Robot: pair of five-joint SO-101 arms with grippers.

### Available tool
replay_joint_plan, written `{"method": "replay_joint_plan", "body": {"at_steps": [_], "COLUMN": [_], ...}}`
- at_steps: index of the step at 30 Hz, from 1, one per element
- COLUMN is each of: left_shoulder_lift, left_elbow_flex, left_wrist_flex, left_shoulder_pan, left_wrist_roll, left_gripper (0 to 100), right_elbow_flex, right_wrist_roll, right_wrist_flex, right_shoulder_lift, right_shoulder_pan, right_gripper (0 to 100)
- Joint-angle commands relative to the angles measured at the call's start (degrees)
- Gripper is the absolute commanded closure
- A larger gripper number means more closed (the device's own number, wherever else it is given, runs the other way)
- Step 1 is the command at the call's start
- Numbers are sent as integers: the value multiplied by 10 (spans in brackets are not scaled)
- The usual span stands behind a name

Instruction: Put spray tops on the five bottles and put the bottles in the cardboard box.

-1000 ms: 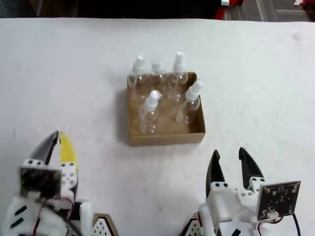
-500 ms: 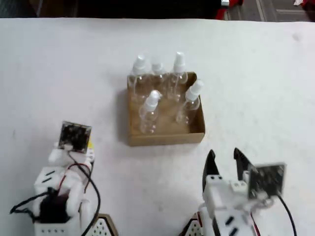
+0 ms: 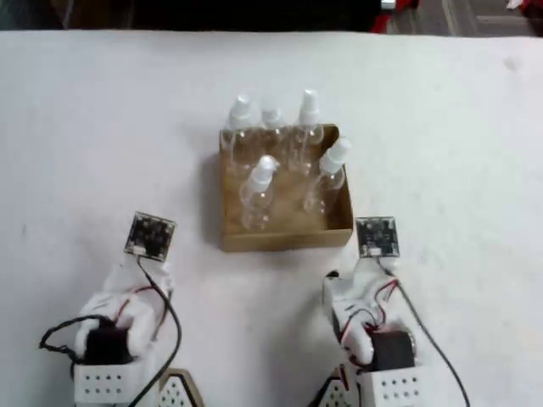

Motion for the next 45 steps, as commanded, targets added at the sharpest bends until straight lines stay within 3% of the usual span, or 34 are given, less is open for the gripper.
{"method": "replay_joint_plan", "body": {"at_steps": [1, 14, 21, 45], "left_shoulder_lift": [-2, -3, -3, -3], "left_elbow_flex": [0, 0, 0, 0], "left_wrist_flex": [44, 45, 45, 45], "left_shoulder_pan": [-3, -2, -2, -2], "left_wrist_roll": [-1, -1, -1, -1], "left_gripper": [976, 976, 976, 976], "right_elbow_flex": [12, 12, 12, 12], "right_wrist_roll": [5, 7, 7, 8], "right_wrist_flex": [24, 24, 24, 22], "right_shoulder_lift": [8, 8, 8, 12], "right_shoulder_pan": [3, 8, 119, 100], "right_gripper": [813, 813, 814, 815]}}
